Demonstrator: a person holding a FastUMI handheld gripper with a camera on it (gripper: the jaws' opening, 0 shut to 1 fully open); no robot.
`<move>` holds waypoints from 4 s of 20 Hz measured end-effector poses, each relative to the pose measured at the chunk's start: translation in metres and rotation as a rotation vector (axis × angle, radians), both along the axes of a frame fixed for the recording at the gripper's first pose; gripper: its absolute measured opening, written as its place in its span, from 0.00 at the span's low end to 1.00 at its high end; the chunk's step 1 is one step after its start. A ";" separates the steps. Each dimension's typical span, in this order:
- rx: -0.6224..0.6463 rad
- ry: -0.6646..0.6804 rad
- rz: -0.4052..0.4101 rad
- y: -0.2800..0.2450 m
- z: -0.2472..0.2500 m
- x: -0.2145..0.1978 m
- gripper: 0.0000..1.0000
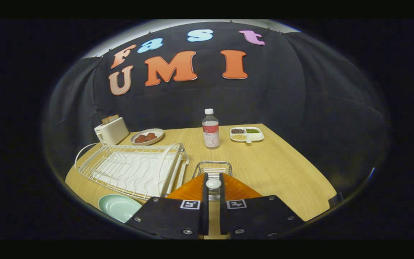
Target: Take the plate from the dish rack, then take the spoon from the basket and place it into the plate.
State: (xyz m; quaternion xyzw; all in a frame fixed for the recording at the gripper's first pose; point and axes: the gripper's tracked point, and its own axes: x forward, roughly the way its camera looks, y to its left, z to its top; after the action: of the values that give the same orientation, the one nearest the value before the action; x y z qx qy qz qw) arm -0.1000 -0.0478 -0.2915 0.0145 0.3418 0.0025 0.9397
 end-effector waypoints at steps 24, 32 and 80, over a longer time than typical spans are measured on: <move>0.146 -0.043 0.349 0.134 0.090 -0.063 0.12; 0.226 0.036 0.495 0.198 0.043 -0.081 0.12; 0.147 -0.120 0.286 0.117 0.097 -0.017 0.85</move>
State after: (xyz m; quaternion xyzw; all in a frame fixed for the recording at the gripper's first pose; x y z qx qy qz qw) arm -0.1168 0.0694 -0.1948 0.0342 0.2823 0.1621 0.9449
